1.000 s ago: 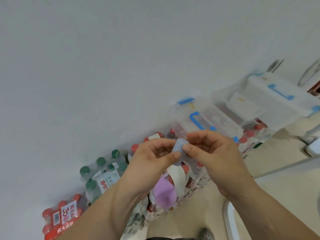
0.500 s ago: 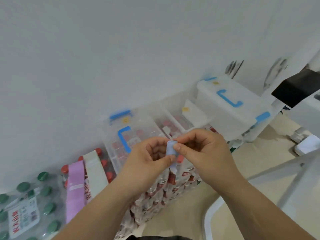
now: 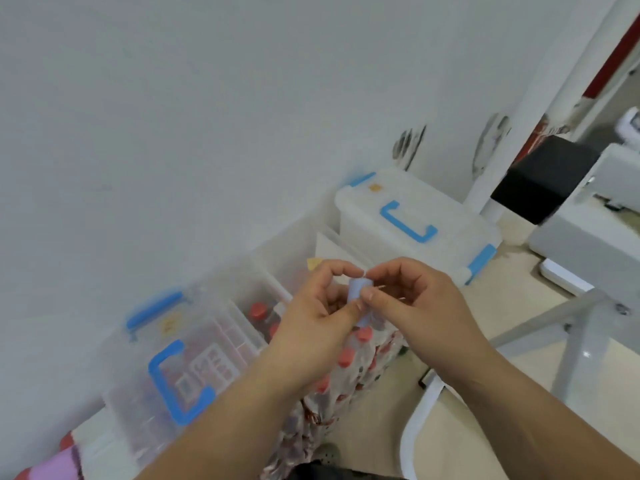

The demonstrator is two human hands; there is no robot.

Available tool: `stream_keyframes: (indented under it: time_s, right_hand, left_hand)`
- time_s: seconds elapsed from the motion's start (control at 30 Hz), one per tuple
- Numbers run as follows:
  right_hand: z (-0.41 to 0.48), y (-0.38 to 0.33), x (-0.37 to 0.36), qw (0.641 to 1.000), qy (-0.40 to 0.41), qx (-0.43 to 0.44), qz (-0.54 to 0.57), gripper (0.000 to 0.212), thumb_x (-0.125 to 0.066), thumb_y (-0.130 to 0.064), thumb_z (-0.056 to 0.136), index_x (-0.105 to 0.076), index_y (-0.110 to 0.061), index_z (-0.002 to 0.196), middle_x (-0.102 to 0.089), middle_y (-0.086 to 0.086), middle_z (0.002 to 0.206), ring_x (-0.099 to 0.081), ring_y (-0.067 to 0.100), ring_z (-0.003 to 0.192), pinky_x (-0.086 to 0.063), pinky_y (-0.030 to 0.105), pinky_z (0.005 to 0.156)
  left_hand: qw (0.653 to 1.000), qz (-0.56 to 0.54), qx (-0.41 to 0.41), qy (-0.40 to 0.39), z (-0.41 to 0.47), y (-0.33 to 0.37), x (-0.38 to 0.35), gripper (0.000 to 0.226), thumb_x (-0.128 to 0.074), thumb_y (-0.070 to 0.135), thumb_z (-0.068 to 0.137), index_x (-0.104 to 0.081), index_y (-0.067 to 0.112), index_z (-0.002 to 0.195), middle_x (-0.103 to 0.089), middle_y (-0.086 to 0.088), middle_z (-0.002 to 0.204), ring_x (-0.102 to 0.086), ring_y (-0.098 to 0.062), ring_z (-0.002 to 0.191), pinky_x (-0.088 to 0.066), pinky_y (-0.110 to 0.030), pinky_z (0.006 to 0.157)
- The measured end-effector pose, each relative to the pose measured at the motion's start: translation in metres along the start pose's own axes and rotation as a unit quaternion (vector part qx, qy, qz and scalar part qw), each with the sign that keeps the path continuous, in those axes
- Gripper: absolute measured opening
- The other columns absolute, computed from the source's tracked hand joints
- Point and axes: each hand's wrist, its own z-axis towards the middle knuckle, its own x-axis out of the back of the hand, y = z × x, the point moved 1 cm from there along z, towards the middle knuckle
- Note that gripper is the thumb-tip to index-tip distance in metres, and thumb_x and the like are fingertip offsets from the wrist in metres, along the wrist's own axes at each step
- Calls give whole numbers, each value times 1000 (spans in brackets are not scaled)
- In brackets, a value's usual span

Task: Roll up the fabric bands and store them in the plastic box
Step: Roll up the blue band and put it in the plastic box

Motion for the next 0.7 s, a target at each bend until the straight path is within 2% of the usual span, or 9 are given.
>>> stream_keyframes:
  time_s: [0.07, 0.2, 0.27, 0.33, 0.43, 0.53, 0.6, 0.7]
  right_hand:
    - [11, 1, 17, 999, 18, -7, -35, 13, -79, -25, 88, -74, -35, 95, -77, -13, 91, -73, 4, 84, -56, 18, 68]
    - [23, 18, 52, 991, 95, -37, -83, 16, -80, -39, 84, -73, -38, 98, -75, -20, 101, -71, 0, 95, -57, 25, 79]
    - [27, 31, 71, 984, 138, -56, -102, 17, -80, -43, 81, -72, -41, 96, -74, -26, 100, -68, -4, 95, -53, 22, 77]
    - [34, 47, 93, 970, 191, -73, -129, 17, -80, -46, 81, -71, -41, 95, -72, -23, 99, -66, -3, 96, -50, 23, 77]
    - [47, 71, 125, 947, 271, -107, -136, 24, -77, -48, 83, -68, -40, 104, -65, -17, 110, -62, 6, 99, -51, 29, 78]
    - [58, 91, 144, 941, 279, -150, -119, 37, -77, -49, 84, -60, -44, 116, -58, -8, 119, -64, 9, 89, -55, 31, 73]
    - [65, 101, 149, 942, 270, -169, -105, 45, -77, -50, 83, -54, -49, 121, -55, -5, 122, -67, 11, 87, -61, 38, 73]
    - [74, 112, 148, 944, 250, -186, -112, 53, -79, -49, 81, -48, -50, 124, -52, -7, 123, -67, 20, 98, -62, 48, 81]
  left_hand:
    - [1000, 6, 6, -19, 26, 3, -10, 20, -68, 19, 97, -62, 34, 109, -76, -12, 91, -73, -37, 83, -58, -57, 77]
    - [998, 15, 20, -51, 63, 3, -28, 27, -61, 10, 99, -64, 35, 108, -73, -15, 93, -70, -28, 78, -60, -40, 70]
    - [997, 37, 24, -67, 76, 1, -38, 31, -57, 9, 101, -65, 37, 111, -72, -9, 92, -65, -24, 76, -60, -38, 70]
    - [996, 53, 24, -72, 91, -1, -47, 32, -56, 10, 102, -67, 38, 113, -72, -1, 90, -60, -26, 75, -57, -42, 70]
    - [993, 104, -3, -57, 117, -4, -61, 34, -55, 15, 104, -73, 43, 107, -71, 2, 89, -60, -22, 79, -53, -37, 75]
    - [985, 168, -22, -39, 143, -7, -76, 36, -55, 18, 104, -76, 47, 97, -72, 14, 94, -67, -10, 90, -55, -28, 87]
    - [976, 209, -26, -51, 157, -10, -86, 37, -56, 17, 103, -76, 45, 91, -71, 18, 92, -65, -1, 93, -50, -16, 87]
    - [953, 293, -37, -66, 174, -17, -96, 35, -57, 13, 101, -75, 41, 89, -69, 17, 105, -61, 4, 105, -42, -5, 88]
